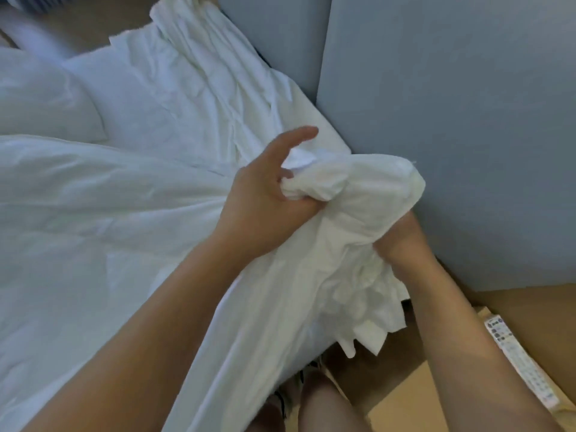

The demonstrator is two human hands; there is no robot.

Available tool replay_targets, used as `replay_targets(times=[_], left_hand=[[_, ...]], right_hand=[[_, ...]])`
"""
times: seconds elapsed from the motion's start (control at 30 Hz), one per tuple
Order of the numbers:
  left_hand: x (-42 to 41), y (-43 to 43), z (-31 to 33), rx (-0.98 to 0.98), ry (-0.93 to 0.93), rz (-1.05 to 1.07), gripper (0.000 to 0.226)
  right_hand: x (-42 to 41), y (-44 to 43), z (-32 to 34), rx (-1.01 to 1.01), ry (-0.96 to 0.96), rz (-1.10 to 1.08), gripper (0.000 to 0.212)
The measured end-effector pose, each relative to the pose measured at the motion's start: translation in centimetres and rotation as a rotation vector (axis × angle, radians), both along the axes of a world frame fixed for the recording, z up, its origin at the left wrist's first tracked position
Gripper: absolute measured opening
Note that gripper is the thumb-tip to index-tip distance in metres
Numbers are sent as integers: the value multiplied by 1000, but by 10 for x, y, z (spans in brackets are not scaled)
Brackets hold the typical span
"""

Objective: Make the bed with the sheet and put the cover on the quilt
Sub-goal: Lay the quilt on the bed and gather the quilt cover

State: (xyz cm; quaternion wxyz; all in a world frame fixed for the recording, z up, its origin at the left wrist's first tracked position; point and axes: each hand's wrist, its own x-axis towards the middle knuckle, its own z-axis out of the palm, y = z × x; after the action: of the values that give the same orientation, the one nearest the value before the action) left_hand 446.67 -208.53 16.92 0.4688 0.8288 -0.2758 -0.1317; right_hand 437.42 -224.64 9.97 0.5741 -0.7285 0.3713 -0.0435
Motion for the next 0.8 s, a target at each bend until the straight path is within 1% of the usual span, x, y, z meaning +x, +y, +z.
replay_targets(times=[0.07, 0.13, 0.17, 0.27, 0.37, 0.4, 0.47, 0.5, 0.53, 0.57, 0.63, 0.7, 0.73, 0.77, 0.8], left_hand=[[4, -36, -9, 157, -60, -59, 46], [4, -61, -31, 305, -80, -41, 41], [1, -69, -43, 362, -66, -37, 42], [-18, -80, -74, 493, -27, -103, 55], [-40, -66, -94, 505, 44, -121, 62], [-47, -58, -99, 494, 13, -101, 62], [-60, -44, -110, 449, -192, -82, 53], [-65, -39, -115, 389, -252, -76, 47], [-69, -37, -115, 346, -230, -87, 37], [-71, -36, -114, 331, -138, -116, 29], [-72, -36, -115, 407, 41, -220, 14], [-67, -40, -118, 520, 81, -301, 16], [-64, -42, -118, 532, 113, -309, 18], [-62, -45, -118, 517, 182, -290, 21], [-59, -47, -115, 464, 306, -232, 23]], right_hand=[[-4, -32, 17, 129, -6, -139, 8], [-11, -61, 30, 276, -20, -268, 20], [-16, -72, 31, 318, 2, -275, 25], [-25, -76, 31, 374, 114, -176, 20], [-36, -62, 18, 376, 167, -141, 15], [-40, -56, 14, 358, 177, -134, 12], [-45, -45, 5, 320, 185, -95, 8], [-46, -40, 1, 305, 180, -76, 8], [-46, -35, 0, 303, 168, -68, 8], [-46, -31, -2, 300, 155, -72, 9], [-44, -25, -3, 288, 128, -112, 9], [-40, -21, -4, 258, 99, -167, 10], [-38, -20, -3, 238, 91, -179, 11], [-37, -18, -2, 206, 96, -169, 13], [-35, -15, 0, 161, 117, -133, 15]])
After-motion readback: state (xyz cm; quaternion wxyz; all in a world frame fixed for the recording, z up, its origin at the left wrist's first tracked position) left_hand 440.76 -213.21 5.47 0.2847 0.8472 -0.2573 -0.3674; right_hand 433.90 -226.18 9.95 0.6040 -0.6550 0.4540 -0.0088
